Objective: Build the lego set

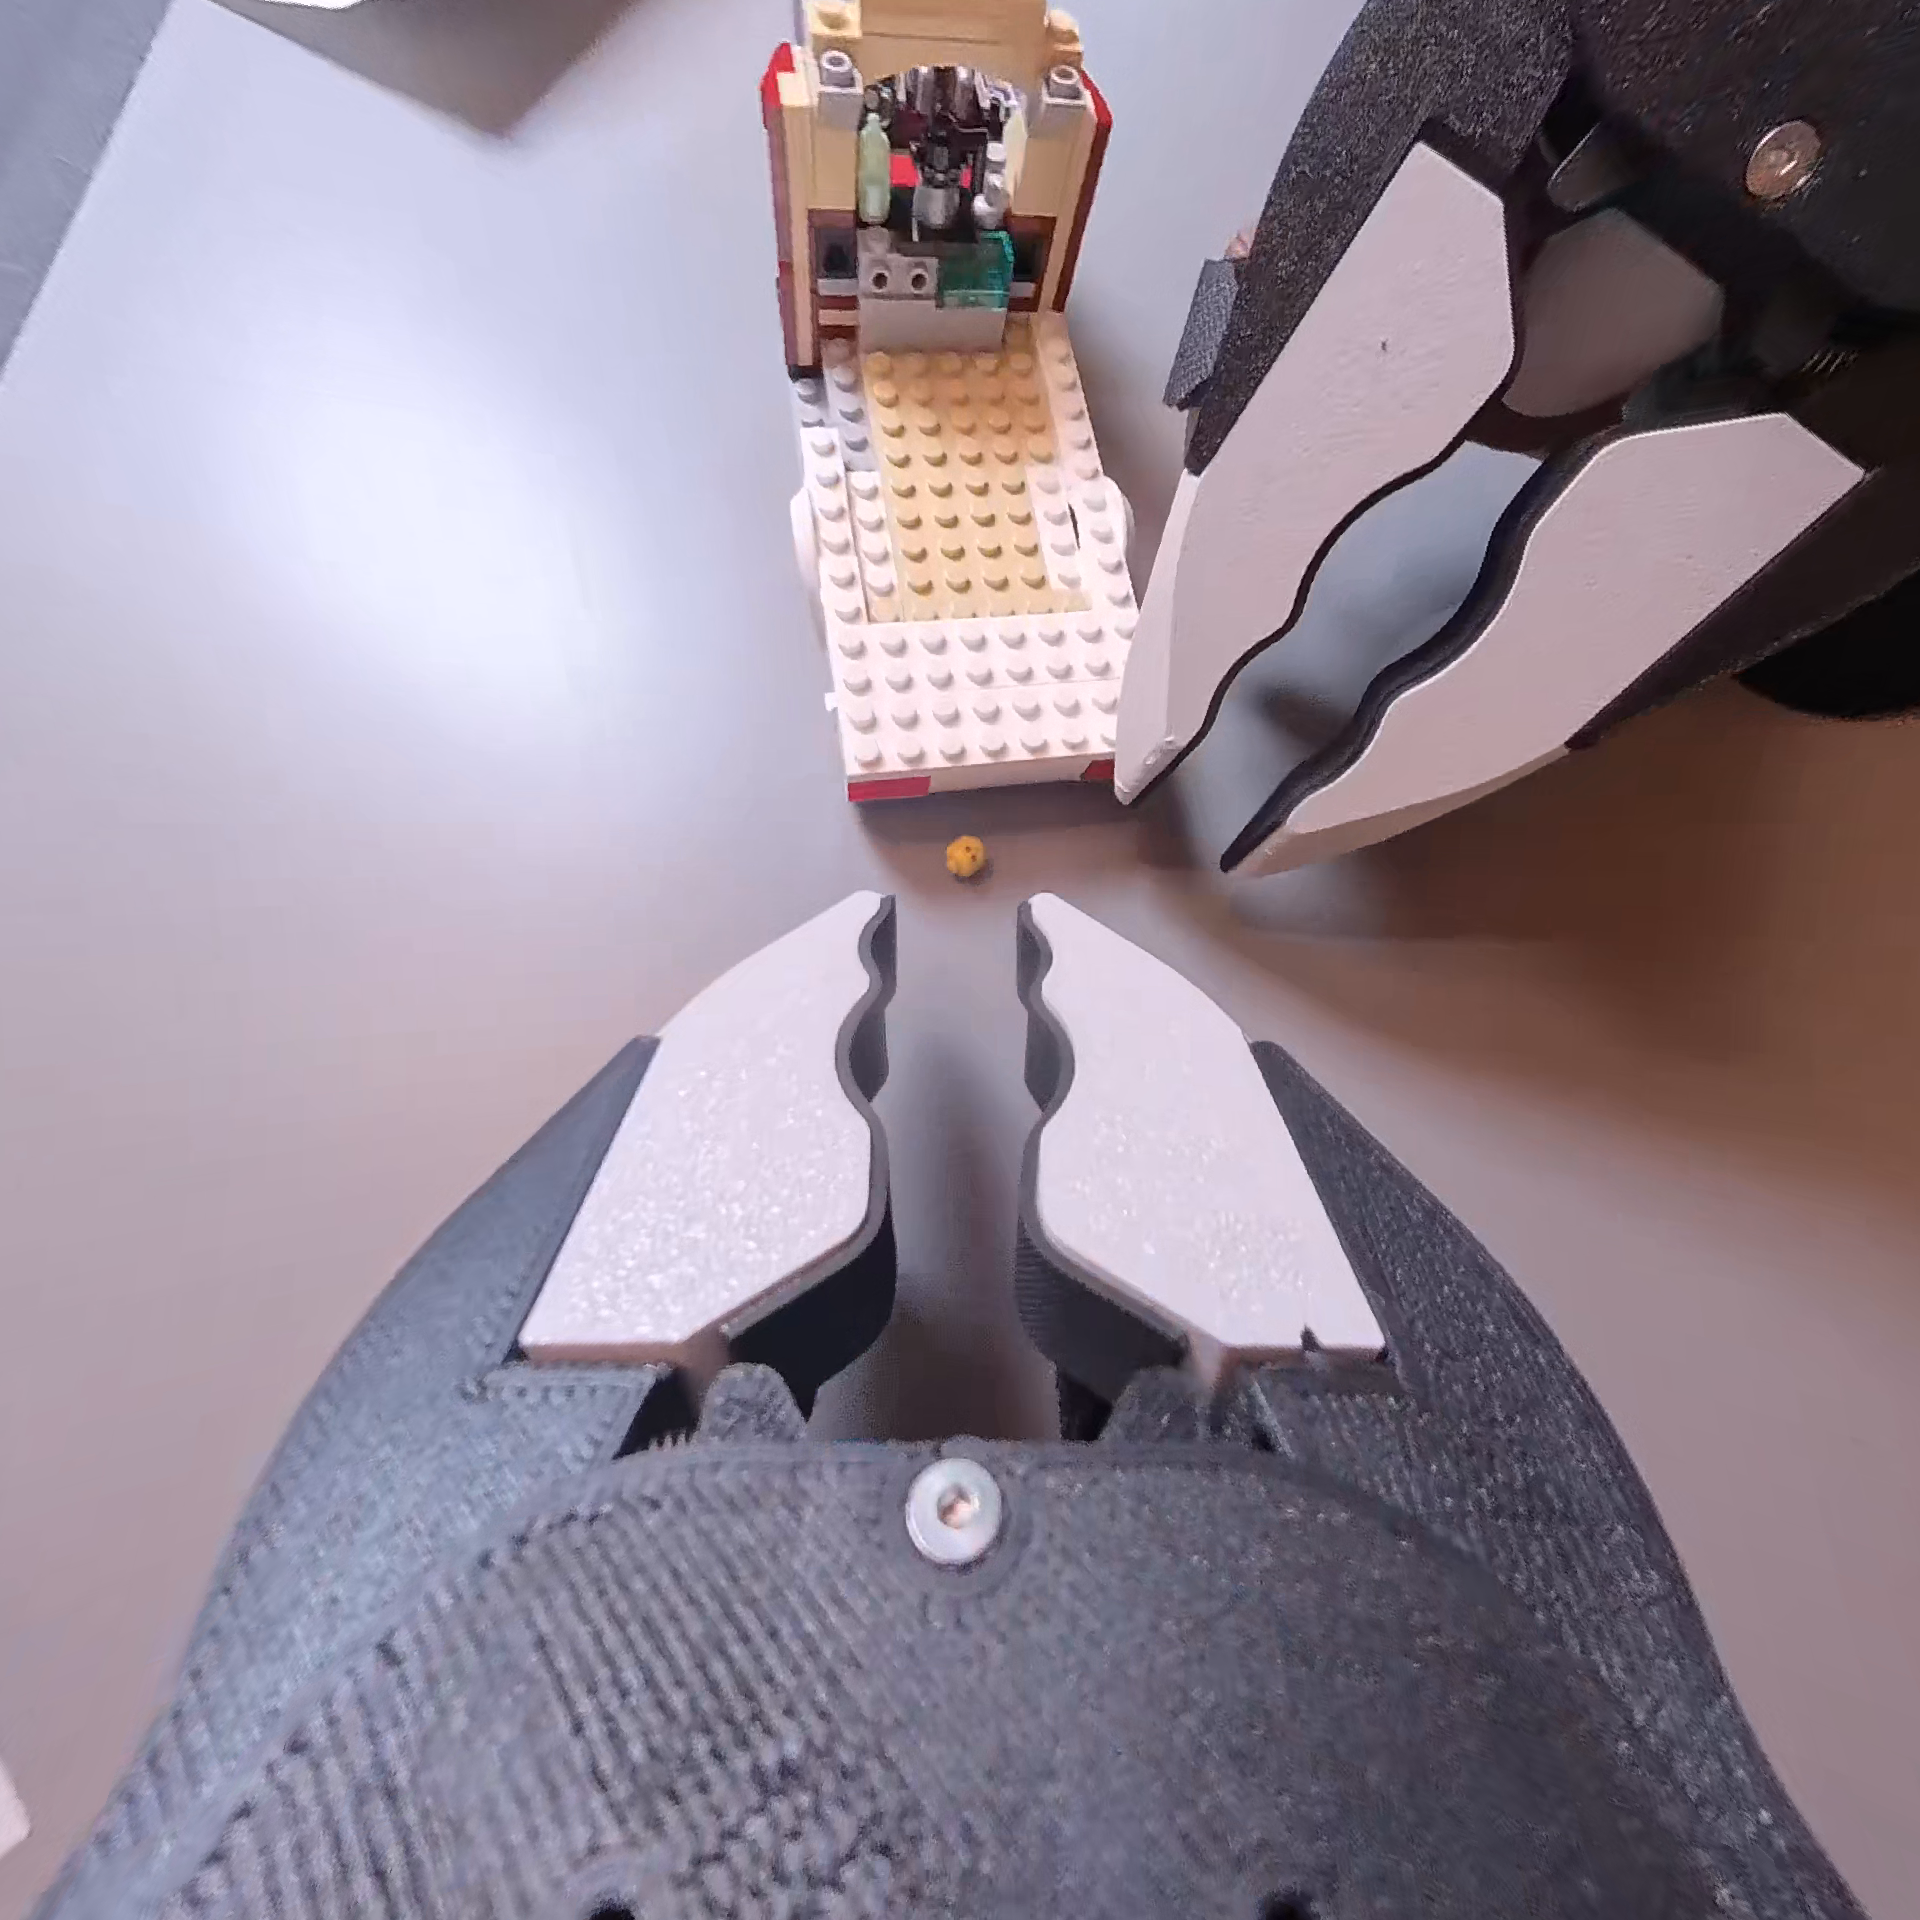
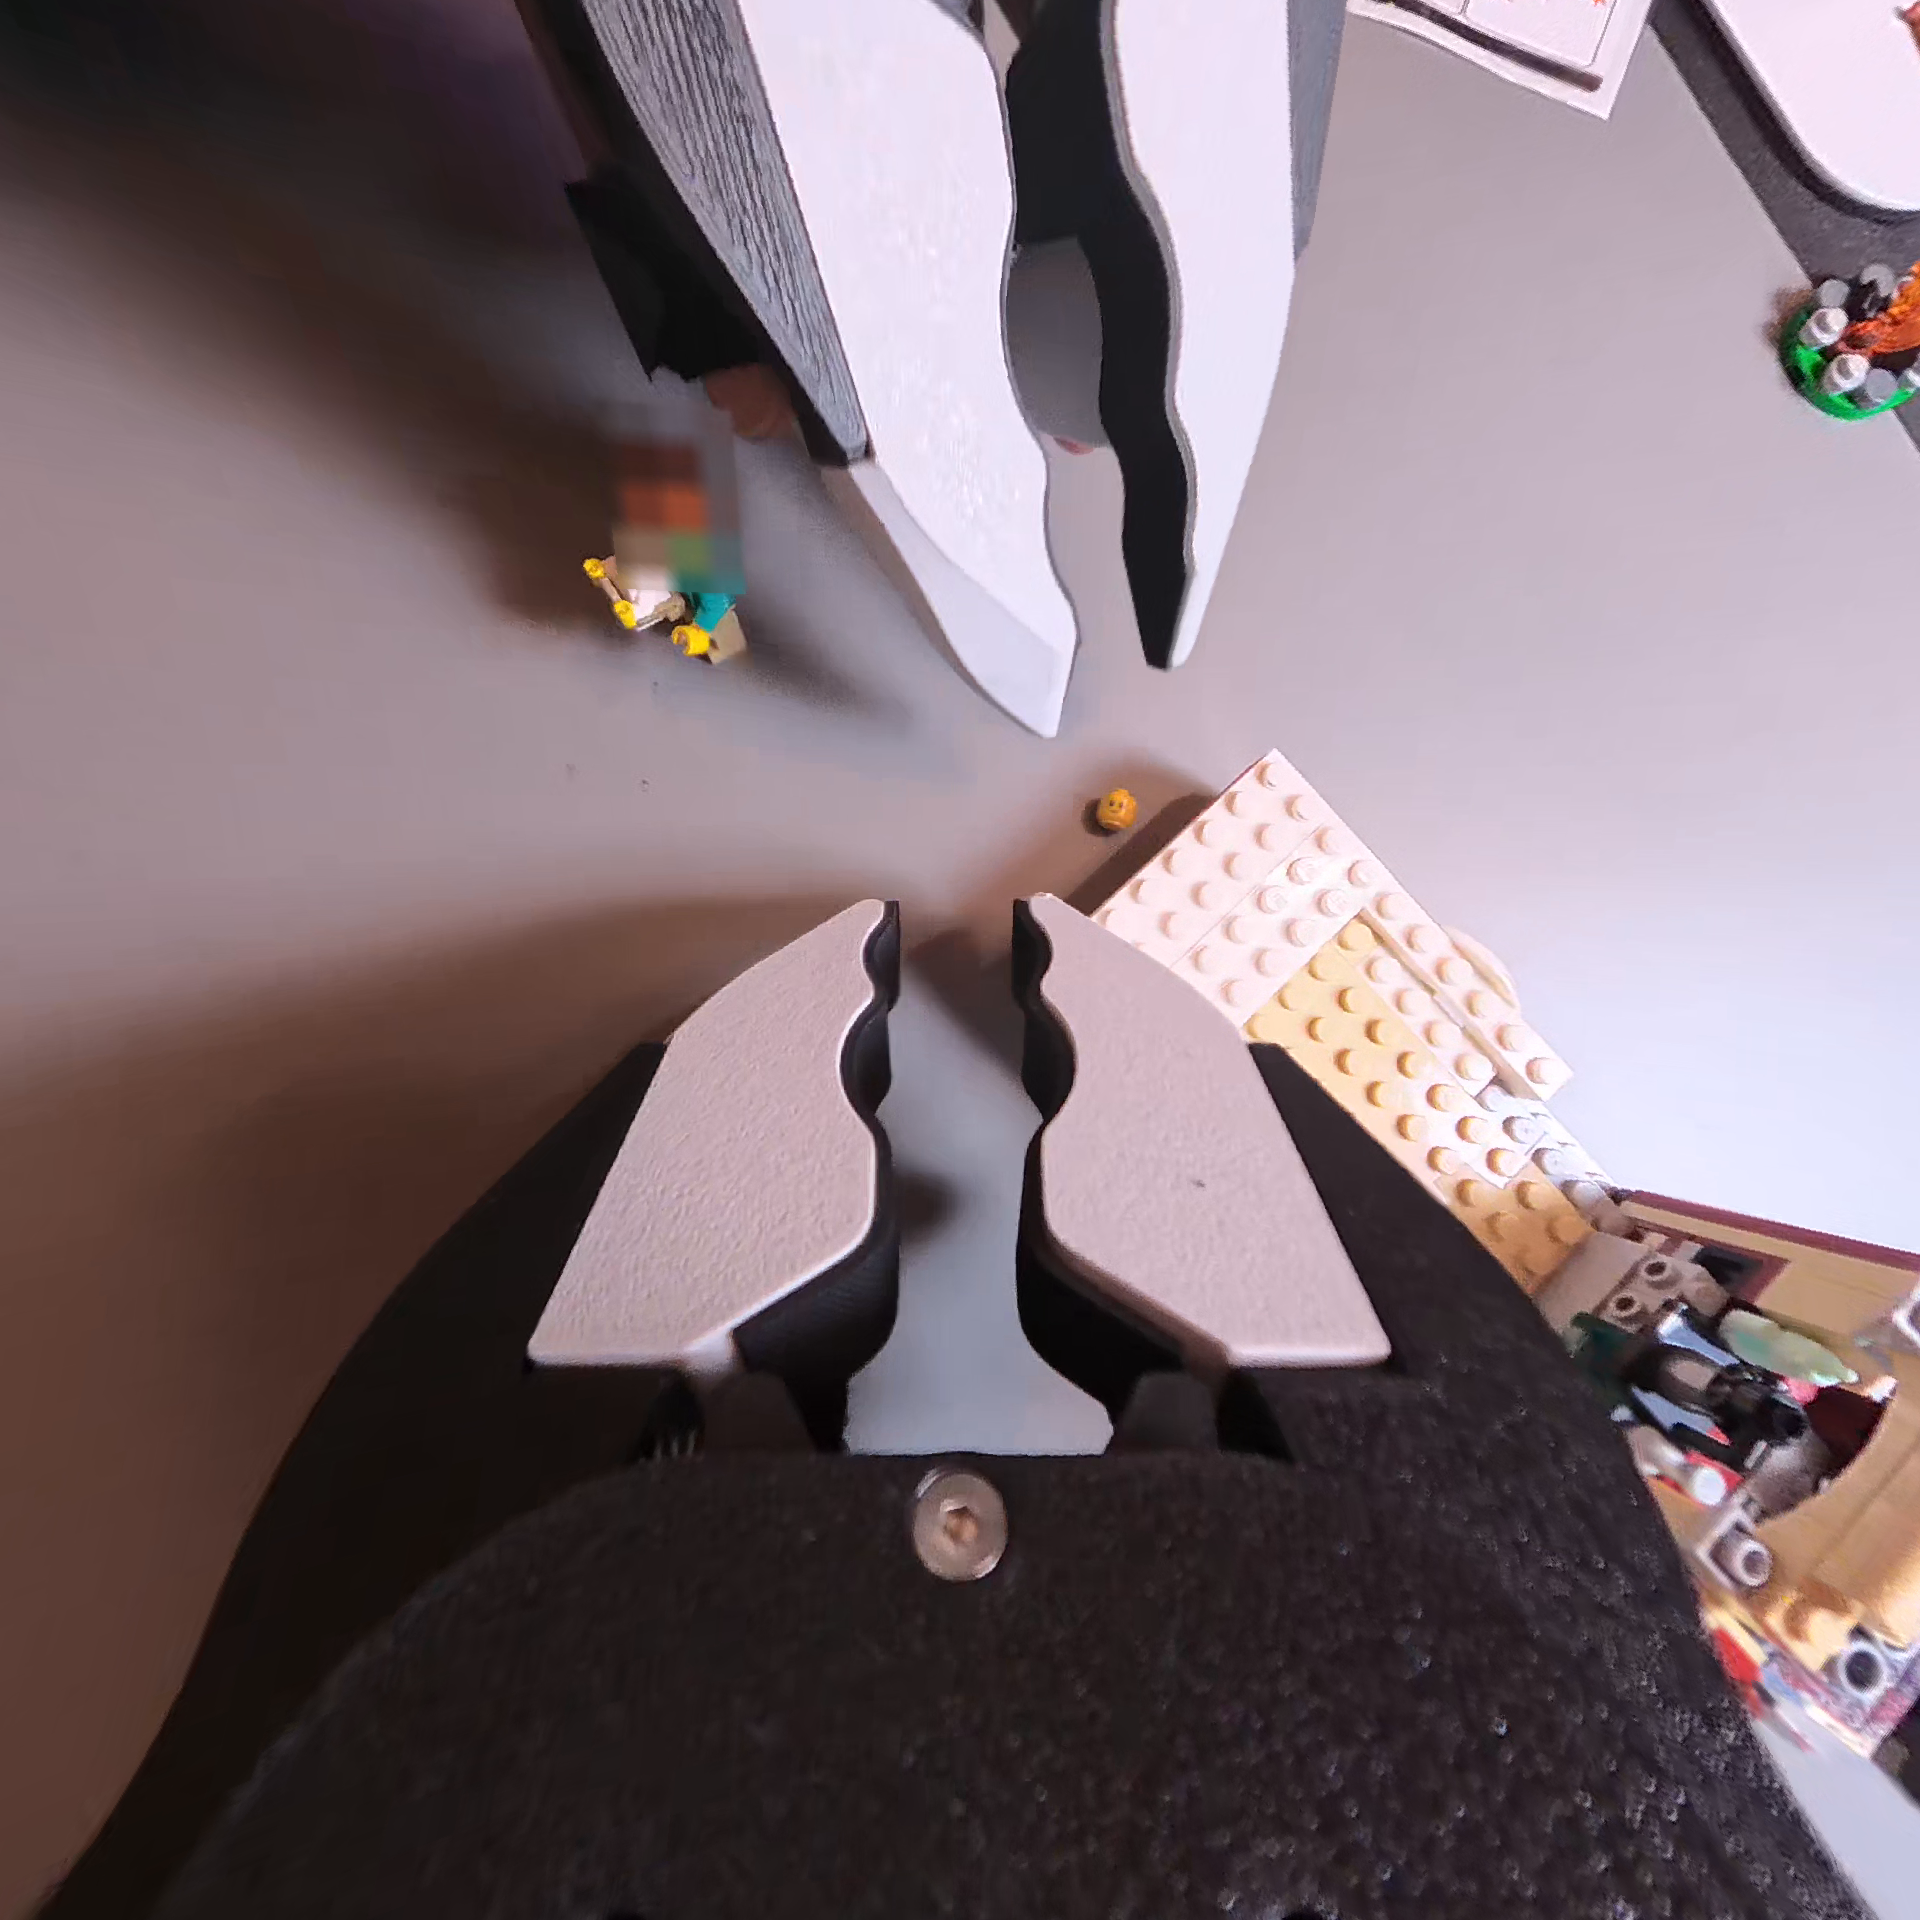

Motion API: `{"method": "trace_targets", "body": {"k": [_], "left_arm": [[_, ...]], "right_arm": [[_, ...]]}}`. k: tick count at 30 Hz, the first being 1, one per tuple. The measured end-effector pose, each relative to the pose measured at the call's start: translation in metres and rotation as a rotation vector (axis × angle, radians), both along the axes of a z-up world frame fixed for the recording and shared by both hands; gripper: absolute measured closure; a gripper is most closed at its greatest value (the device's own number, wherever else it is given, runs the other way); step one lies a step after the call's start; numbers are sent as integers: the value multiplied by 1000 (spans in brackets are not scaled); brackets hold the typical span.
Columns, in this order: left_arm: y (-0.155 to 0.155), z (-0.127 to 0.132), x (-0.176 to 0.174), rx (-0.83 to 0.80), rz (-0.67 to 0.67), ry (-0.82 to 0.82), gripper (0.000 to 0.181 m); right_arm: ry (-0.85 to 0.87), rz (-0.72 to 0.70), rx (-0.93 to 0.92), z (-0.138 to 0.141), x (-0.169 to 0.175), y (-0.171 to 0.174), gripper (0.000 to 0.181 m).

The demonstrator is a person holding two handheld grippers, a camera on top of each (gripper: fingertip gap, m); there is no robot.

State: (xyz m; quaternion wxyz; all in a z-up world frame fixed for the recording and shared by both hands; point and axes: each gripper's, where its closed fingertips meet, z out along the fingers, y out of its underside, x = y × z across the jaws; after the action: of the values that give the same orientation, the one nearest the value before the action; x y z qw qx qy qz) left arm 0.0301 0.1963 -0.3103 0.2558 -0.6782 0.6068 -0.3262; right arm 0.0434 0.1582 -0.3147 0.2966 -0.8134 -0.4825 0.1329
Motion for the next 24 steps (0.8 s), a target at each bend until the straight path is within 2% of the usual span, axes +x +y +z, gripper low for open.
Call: {"method": "trace_targets", "body": {"k": [8,14,18,21,24], "left_arm": [[-4,-20,16,84,-67,126,159],[0,-21,20,88,-45,123,173],[0,-20,18,130,-45,117,173],[-4,-6,16,187,-56,59,174],[-18,19,12,306,-90,-37,174]], "right_arm": [[96,-6,-12,14,13,-12,158],[153,-18,-11,18,21,-21,158],[172,-18,-3,20,23,-21,158],[206,-16,17,24,19,-21,158],[303,-18,20,33,11,-20,160]]}}
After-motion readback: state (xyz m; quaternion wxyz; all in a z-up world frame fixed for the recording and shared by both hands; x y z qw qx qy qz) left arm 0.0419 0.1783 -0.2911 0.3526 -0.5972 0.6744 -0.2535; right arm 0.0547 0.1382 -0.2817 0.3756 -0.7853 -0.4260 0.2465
